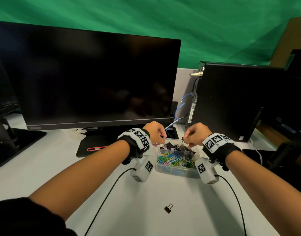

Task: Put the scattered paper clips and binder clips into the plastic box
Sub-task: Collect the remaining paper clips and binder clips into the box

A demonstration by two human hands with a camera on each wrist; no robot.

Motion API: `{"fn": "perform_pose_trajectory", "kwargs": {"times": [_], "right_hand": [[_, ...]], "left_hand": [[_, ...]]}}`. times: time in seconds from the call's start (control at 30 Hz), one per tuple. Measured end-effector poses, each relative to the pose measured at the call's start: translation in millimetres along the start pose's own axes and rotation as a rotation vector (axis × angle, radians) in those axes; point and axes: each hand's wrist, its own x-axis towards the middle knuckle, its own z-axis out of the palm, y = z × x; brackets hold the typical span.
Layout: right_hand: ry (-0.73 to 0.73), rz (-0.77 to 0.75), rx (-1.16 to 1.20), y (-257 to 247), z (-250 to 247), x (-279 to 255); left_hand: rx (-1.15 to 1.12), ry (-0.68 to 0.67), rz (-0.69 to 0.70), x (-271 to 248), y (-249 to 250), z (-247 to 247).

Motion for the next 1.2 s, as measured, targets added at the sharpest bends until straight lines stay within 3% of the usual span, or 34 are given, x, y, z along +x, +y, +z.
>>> {"fn": "perform_pose_trajectory", "kwargs": {"times": [0.47, 0.73, 0.97, 1.1, 1.2], "right_hand": [[-0.056, -0.018, -0.187, 35, 8, 39], [-0.110, -0.201, -0.261, 26, 2, 6], [-0.453, -0.421, -0.352, 10, 25, -63], [-0.637, -0.445, -0.397, 11, 53, -95], [-0.659, -0.478, -0.408, 12, 70, -104]], "left_hand": [[0.012, -0.050, -0.033, 65, -4, 43], [0.197, -0.095, -0.050, 55, -7, 32], [0.488, -0.073, -0.074, 32, -20, 30], [0.403, -0.098, -0.147, 19, -33, 35], [0.239, -0.115, -0.198, 7, -30, 38]]}}
